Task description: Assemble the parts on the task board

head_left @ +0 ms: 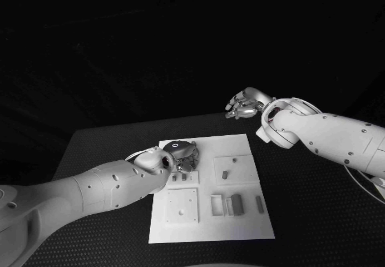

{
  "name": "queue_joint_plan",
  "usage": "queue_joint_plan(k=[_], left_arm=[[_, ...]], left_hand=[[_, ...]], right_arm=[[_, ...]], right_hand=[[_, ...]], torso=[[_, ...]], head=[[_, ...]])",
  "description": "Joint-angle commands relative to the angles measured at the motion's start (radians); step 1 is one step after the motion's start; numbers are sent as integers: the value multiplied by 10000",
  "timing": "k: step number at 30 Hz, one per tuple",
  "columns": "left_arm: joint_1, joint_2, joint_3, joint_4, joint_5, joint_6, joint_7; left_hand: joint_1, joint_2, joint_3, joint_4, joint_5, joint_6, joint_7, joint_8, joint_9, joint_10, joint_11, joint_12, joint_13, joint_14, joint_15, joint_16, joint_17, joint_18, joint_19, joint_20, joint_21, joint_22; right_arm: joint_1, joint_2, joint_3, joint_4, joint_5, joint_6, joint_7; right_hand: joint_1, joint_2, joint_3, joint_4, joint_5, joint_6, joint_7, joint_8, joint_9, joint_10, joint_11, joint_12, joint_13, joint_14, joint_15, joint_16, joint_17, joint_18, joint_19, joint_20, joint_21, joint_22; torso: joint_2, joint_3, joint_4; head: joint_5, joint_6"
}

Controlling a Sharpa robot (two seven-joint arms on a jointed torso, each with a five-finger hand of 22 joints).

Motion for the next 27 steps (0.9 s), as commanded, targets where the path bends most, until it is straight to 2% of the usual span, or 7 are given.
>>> queue_joint_plan(k=[1, 10, 12, 19, 24, 26, 27], left_arm=[[-85, -24, -47, 21, 355, -117, 179], [-88, -137, -24, 111, 825, -401, 301], [-89, -171, 22, 141, 902, -420, 311], [-87, -357, 82, 304, 1133, -448, 312], [-86, -599, 317, 539, 1707, -418, 303], [-84, -697, 500, 586, 1702, -385, 274], [-82, -770, 546, 632, 1702, -391, 261]], left_hand=[[-34, 183, 75, 27, -40, 111, -10, 77, 33, 118, -18, 73, 48, 57, -50, 51, -7, 491, 87, -33, 79, 213], [-79, 259, 137, 19, -38, 216, -50, 135, 40, 254, -81, 74, 104, 169, -114, 111, 3, 477, 215, -110, 140, 223], [-81, 260, 141, 15, -38, 221, -52, 138, 41, 261, -85, 73, 108, 177, -118, 115, 4, 476, 223, -115, 144, 223], [-86, 260, 149, 4, -36, 250, -67, 155, 44, 300, -104, 77, 124, 212, -138, 140, 12, 476, 269, -137, 171, 228], [-91, 263, 157, -1, -35, 258, -71, 160, 43, 314, -111, 73, 132, 225, -145, 147, 14, 471, 284, -147, 181, 229], [-91, 273, 165, -4, -33, 258, -72, 160, 42, 319, -114, 69, 136, 231, -149, 150, 14, 470, 293, -153, 186, 229], [-91, 273, 166, -5, -33, 259, -72, 160, 42, 320, -115, 68, 137, 233, -150, 151, 14, 470, 296, -155, 188, 229]], right_arm=[[-2, -4, 5, 9, 29, 54, 102], [-2, -5, 5, 4, 29, 57, 104], [-2, -8, 5, 4, 29, 61, 105], [-3, -15, 5, -4, 28, 59, 109], [-6, -16, 5, -19, 28, 57, 112], [-8, -40, 4, -26, 28, 60, 108], [-9, -41, 4, -30, 28, 60, 108]], right_hand=[[43, 68, -50, -20, -52, -46, 7, 36, -13, 72, 7, -50, -16, 61, -9, -45, 13, -104, -44, 55, -48, 12], [44, 72, -50, -23, -51, -45, 6, 38, -14, 75, 7, -51, -22, 65, -9, -55, 17, -102, -43, 56, -53, 15], [45, 74, -50, -23, -51, -45, 6, 38, -14, 75, 7, -52, -25, 67, -9, -59, 18, -101, -43, 56, -54, 16], [46, 76, -51, -25, -51, -46, 5, 40, -16, 78, 6, -53, -32, 71, -9, -70, 22, -100, -42, 57, -60, 19], [47, 77, -52, -26, -51, -46, 4, 40, -16, 79, 6, -53, -34, 72, -8, -75, 24, -99, -42, 57, -63, 20], [47, 77, -52, -26, -51, -46, 4, 41, -17, 79, 6, -54, -36, 73, -8, -78, 25, -99, -42, 57, -64, 21], [47, 76, -53, -27, -51, -46, 4, 41, -17, 79, 6, -54, -38, 73, -8, -81, 26, -99, -43, 58, -66, 21]], torso=[[-2, 0, -1], [-2, 2, -3], [-2, 2, -3], [-8, 1, -1], [-8, 0, 1], [-5, -2, -4], [-5, -6, 2]], head=[[14, 7], [20, 12], [20, 12], [25, 30], [20, 45], [10, 69], [4, 59]])
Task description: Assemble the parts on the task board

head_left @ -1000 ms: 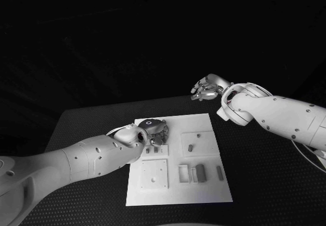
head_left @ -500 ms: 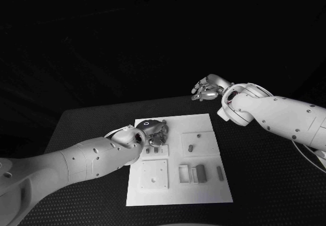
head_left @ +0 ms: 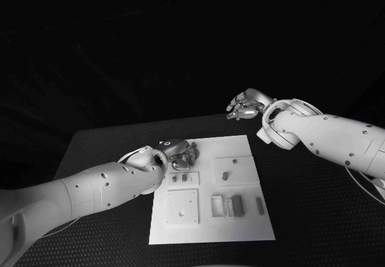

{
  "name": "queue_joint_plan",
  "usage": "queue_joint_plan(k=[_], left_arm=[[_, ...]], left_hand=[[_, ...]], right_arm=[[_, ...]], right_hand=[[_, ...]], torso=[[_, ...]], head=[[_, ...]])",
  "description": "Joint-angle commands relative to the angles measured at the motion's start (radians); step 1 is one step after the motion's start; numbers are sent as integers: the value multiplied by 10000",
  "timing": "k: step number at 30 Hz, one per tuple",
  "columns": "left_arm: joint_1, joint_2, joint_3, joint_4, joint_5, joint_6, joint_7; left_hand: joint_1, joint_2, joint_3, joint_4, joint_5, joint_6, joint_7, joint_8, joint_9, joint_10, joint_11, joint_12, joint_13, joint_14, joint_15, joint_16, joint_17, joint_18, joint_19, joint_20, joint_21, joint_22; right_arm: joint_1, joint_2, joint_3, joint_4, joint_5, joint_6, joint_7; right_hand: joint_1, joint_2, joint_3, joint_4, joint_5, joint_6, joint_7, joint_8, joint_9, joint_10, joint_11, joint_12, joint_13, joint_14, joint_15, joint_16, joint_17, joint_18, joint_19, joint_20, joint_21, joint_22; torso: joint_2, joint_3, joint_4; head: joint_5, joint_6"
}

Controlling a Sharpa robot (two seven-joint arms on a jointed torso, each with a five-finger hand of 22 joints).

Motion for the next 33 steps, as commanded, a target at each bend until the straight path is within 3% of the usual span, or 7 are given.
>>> queue_joint_plan(k=[1, 2, 5, 17, 25, 33], left_arm=[[12, -175, 105, 138, 448, -68, 57], [16, -299, 169, 233, 450, -36, 37], [29, -523, 224, 438, 471, 19, 11], [115, -1121, 226, 817, 104, 443, -166], [115, -1211, 220, 815, -631, 427, -220], [110, -1063, 206, 651, -879, 446, -207]], left_hand=[[-8, 88, 68, 12, 44, 96, 17, 28, 10, 91, 14, 24, 8, 22, -41, 36, 14, 584, 98, 5, 34, 232], [-10, 85, 69, 9, 43, 99, 16, 30, 10, 94, 12, 22, 10, 26, -42, 39, 14, 583, 102, 2, 37, 232], [-11, 82, 71, 3, 43, 104, 13, 33, 10, 101, 10, 20, 14, 32, -45, 43, 15, 581, 109, -3, 42, 233], [-7, 82, 80, -9, 40, 120, 4, 42, 10, 121, 2, 15, 26, 43, -53, 51, 18, 575, 121, -17, 56, 236], [11, 85, 92, -23, 34, 131, -4, 49, 11, 135, -5, 8, 36, 53, -60, 58, 19, 572, 132, -29, 69, 238], [8, 76, 86, -23, 30, 158, -16, 65, 13, 169, -14, 8, 53, 76, -68, 70, 21, 562, 148, -42, 89, 241]], right_arm=[[-7, -19, 4, -12, 23, 58, 103], [-8, -22, 4, -8, 23, 57, 105], [-15, -23, 4, -20, 23, 58, 103], [-45, -43, 3, -57, 23, 80, 100], [-65, -42, 3, -71, 23, 94, 101], [-71, -18, 3, -77, 23, 101, 102]], right_hand=[[47, 76, -53, -27, -51, -48, 6, 42, -9, 80, 5, -55, -15, 73, -7, -45, 13, -100, -43, 58, -66, 10], [47, 75, -54, -27, -51, -47, 6, 42, -9, 79, 5, -55, -16, 73, -7, -47, 14, -100, -43, 58, -68, 10], [50, 75, -54, -29, -51, -47, 5, 44, -10, 80, 5, -56, -20, 74, -7, -53, 16, -99, -44, 59, -71, 11], [58, 78, -52, -33, -50, -46, 4, 46, -12, 81, 5, -58, -31, 78, -6, -70, 22, -97, -45, 59, -80, 15], [66, 80, -51, -36, -49, -47, 3, 48, -13, 84, 5, -60, -39, 82, -6, -83, 28, -95, -45, 60, -88, 19], [69, 79, -52, -36, -50, -48, 3, 49, -15, 83, 5, -62, -45, 83, -5, -93, 32, -95, -47, 62, -94, 21]], torso=[[4, -8, 7], [3, -8, 11], [-6, -4, 30], [12, -23, 17], [17, -25, 18], [12, 0, 7]], head=[[-18, 9], [-15, 9], [-19, -1], [1, 5], [18, -6], [24, -41]])
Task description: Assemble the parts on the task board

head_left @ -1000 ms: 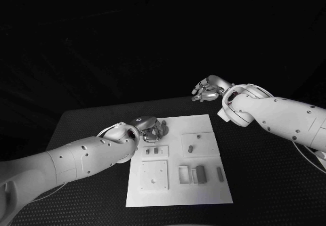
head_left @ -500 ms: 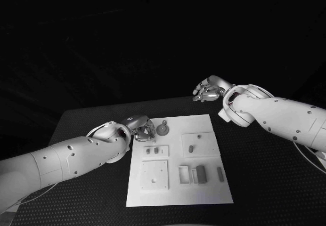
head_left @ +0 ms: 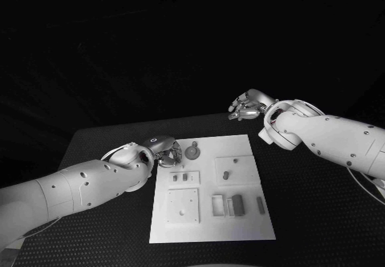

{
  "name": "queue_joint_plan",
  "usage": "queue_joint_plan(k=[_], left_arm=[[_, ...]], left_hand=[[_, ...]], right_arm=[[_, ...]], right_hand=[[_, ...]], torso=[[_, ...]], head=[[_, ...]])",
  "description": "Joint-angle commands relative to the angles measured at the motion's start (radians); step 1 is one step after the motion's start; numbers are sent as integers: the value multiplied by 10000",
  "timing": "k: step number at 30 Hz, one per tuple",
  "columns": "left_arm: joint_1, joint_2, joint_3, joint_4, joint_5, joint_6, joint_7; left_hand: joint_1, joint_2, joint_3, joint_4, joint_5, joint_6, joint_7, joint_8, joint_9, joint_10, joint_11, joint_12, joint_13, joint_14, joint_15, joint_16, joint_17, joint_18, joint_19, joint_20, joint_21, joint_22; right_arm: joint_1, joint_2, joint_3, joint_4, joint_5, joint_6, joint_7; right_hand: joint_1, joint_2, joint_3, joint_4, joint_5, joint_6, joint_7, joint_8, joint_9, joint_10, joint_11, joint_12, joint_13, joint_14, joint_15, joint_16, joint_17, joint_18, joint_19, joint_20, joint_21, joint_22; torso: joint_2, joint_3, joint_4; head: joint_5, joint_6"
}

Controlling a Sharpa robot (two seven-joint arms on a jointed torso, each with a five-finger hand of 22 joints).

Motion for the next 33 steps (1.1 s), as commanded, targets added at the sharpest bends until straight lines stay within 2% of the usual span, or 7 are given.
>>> queue_joint_plan(k=[1, 13, 18, 33], left_arm=[[4, 99, -7, -76, -415, 132, -3], [-1, 307, -59, -165, -489, 463, 1], [-1, 280, -75, -152, -575, 744, -43], [-2, 296, -113, -218, -722, 1006, -123]], left_hand=[[-17, 107, 44, -12, 28, 100, 41, 45, 15, 68, 20, 45, 10, 17, -55, 68, 11, 613, 59, 10, 53, 236], [-18, 118, 45, -11, 27, 110, 35, 52, 16, 85, 14, 40, 20, 33, -62, 74, 11, 608, 68, 1, 64, 236], [-18, 121, 45, -12, 27, 110, 35, 52, 15, 87, 14, 38, 21, 36, -63, 74, 11, 606, 68, -1, 66, 235], [-21, 132, 43, -14, 26, 108, 34, 51, 13, 94, 11, 32, 28, 46, -66, 80, 13, 601, 70, -6, 72, 235]], right_arm=[[-8, 14, 5, -3, 20, 89, 98], [-25, 36, 5, -20, 21, 99, 103], [-29, 32, 5, -25, 21, 102, 108], [-43, 37, 5, -26, 22, 102, 111]], right_hand=[[30, 40, -24, -7, -50, -62, 17, 49, -16, 83, 5, -62, -14, 84, -4, -55, 14, -96, -10, 26, -56, 15], [36, 44, -24, -7, -50, -65, 18, 50, -19, 83, 6, -64, -24, 86, -3, -71, 21, -96, -12, 28, -65, 18], [37, 45, -25, -7, -50, -65, 18, 51, -19, 84, 7, -65, -27, 88, -2, -76, 24, -96, -12, 29, -68, 20], [39, 53, -27, -6, -50, -66, 19, 53, -22, 86, 7, -66, -38, 93, -1, -92, 32, -95, -10, 31, -77, 25]], torso=[[-2, 21, -10], [-10, 27, -16], [-10, 26, -16], [-8, 21, -14]], head=[[-8, -13], [18, -36], [22, -60], [41, -89]])
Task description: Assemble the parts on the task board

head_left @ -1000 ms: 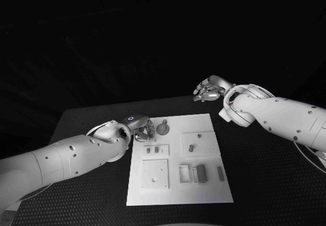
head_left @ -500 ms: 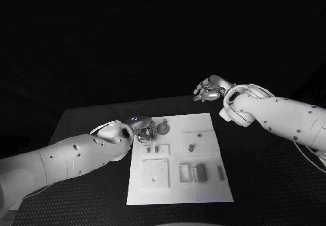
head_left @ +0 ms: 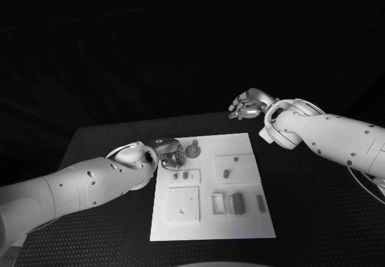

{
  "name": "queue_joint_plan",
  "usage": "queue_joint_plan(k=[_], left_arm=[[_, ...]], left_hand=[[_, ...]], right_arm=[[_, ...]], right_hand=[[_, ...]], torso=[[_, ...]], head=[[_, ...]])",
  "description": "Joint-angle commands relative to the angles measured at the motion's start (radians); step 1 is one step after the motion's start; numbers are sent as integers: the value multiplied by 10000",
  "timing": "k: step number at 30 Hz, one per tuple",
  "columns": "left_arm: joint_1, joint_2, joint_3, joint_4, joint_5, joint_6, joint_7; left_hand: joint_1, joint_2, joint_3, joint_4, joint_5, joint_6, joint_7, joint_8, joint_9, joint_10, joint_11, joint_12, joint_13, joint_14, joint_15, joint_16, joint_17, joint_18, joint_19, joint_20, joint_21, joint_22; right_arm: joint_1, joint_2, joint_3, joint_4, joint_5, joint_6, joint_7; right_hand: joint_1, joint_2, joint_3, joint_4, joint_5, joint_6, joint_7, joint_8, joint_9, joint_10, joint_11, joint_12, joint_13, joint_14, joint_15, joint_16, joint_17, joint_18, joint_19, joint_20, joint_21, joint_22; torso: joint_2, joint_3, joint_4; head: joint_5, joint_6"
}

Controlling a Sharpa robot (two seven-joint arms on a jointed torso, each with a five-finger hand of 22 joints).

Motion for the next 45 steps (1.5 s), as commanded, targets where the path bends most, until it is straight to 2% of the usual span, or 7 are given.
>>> queue_joint_plan(k=[1, 18, 25, 32, 37, 45], left_arm=[[3, 29, -7, -32, -142, 240, -38], [2, 178, -20, -98, -142, 122, -64], [2, 225, -26, -118, -303, 542, -253], [-7, 309, -97, -279, -440, 924, -396], [-26, 400, -159, -408, -457, 904, -362], [-71, 481, -174, -473, -455, 834, -227]], left_hand=[[12, 92, 58, 1, 30, 115, 27, 32, 17, 69, -14, 51, 13, -4, -53, 44, 14, 601, 55, -26, 32, 239], [6, 104, 57, 3, 31, 109, 29, 29, 14, 72, -14, 43, 18, 1, -54, 46, 14, 596, 57, -31, 38, 238], [6, 105, 57, 2, 32, 107, 30, 28, 13, 73, -15, 38, 21, 3, -55, 47, 14, 595, 58, -35, 41, 238], [9, 113, 60, 0, 32, 104, 30, 27, 12, 72, -15, 34, 23, 4, -55, 47, 13, 593, 58, -37, 43, 237], [10, 118, 62, -1, 32, 103, 30, 27, 11, 73, -16, 31, 25, 5, -56, 47, 13, 592, 58, -39, 45, 237], [8, 125, 62, 1, 31, 105, 30, 29, 11, 78, -17, 29, 28, 7, -57, 48, 13, 590, 59, -41, 47, 237]], right_arm=[[-4, 4, 5, 2, 21, 91, 102], [-4, 0, 5, 13, 24, 92, 93], [-4, -7, 5, 24, 24, 94, 94], [-4, -5, 5, 22, 26, 93, 95], [-4, -3, 5, 18, 26, 91, 96], [-5, 4, 4, 5, 27, 117, 103]], right_hand=[[39, 53, -27, -5, -50, -67, 20, 53, -15, 86, 7, -66, -18, 94, -1, -53, 17, -94, -11, 32, -38, 10], [38, 55, -32, -4, -51, -68, 20, 55, -17, 89, 8, -67, -29, 99, 0, -68, 26, -94, -9, 35, -48, 15], [35, 54, -36, -3, -52, -70, 21, 56, -19, 89, 9, -68, -35, 101, 1, -77, 31, -94, -9, 36, -53, 18], [37, 56, -36, -4, -51, -70, 21, 57, -20, 89, 9, -68, -39, 102, 2, -84, 34, -93, -9, 37, -56, 21], [37, 57, -37, -4, -51, -70, 21, 57, -21, 90, 9, -69, -42, 104, 2, -89, 38, -92, -8, 37, -60, 22], [37, 58, -39, -4, -51, -70, 21, 58, -22, 91, 9, -69, -47, 106, 2, -96, 42, -92, -8, 38, -64, 25]], torso=[[3, -3, -2], [-2, 4, -3], [0, 4, -5], [5, -4, -4], [8, -10, 0], [10, -16, -5]], head=[[1, 2], [-6, 1], [-10, -3], [-16, -6], [-25, 0], [-39, -4]])
